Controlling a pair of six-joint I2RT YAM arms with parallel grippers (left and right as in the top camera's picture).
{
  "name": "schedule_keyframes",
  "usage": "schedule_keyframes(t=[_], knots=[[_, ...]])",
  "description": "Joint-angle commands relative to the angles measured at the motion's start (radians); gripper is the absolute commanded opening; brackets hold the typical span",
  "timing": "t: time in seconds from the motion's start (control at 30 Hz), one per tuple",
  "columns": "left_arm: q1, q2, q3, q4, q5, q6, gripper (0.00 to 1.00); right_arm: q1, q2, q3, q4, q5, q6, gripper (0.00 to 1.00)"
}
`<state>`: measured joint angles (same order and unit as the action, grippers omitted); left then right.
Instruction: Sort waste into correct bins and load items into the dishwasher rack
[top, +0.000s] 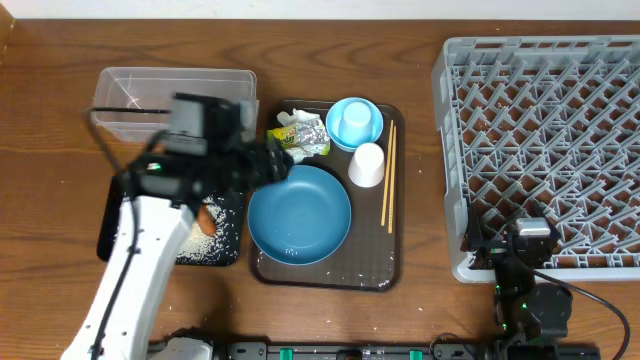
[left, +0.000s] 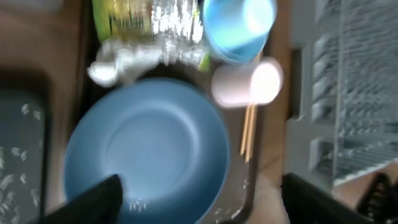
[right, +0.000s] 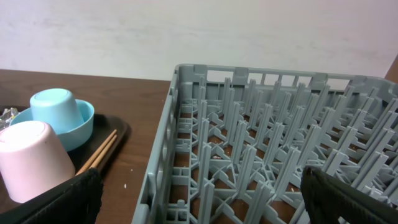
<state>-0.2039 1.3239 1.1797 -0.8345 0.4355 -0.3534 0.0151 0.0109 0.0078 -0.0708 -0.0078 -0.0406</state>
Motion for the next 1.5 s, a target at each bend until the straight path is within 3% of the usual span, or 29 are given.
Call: schedule_keyframes(t=[0.0,0.07,0.17,0.2,0.67,1.13,1.37,1.47], knots=[[-0.105,0.066,0.013,-0.033,-0.194,0.037,0.57,-0.008,-0.004,-0.002,-0.004,-0.004,0.002,0.99],[-0.161,0.113,0.013,-0.063,-0.257,-0.002,0.34,-0.008,-0.004,-0.002,-0.004,-0.004,0.002,0.99],[-0.228,0.207,0.013,-0.086,-0.308,-0.049,0.09,-0.008,-0.004,-0.002,-0.004,-0.004,0.002,0.99],[-0.242,0.230,0.013,-0.085,-0.308,-0.049,0.06,-0.008,-0.004,-0.002,-0.004,-0.004,0.002,0.99],[-0.463,0.441,0.001,-0.098,-0.296,-0.195,0.06,-0.008,-0.004,-0.002,-0.004,-0.004,0.002,0.99],[-0.611,0.442,0.001,-0.100,-0.174,-0.236,0.06,-0.007,-0.004,-0.002,-0.004,-0.004,0.002,0.99],[-0.658,0.432,0.003,-0.118,-0.174,-0.262,0.06,-0.008,-0.004,-0.002,-0.004,-0.004,0.002,0.99],[-0.653,0.401,0.021,-0.147,-0.243,-0.262,0.06,-0.008,-0.004,-0.002,-0.004,-0.004,0.002,0.99]])
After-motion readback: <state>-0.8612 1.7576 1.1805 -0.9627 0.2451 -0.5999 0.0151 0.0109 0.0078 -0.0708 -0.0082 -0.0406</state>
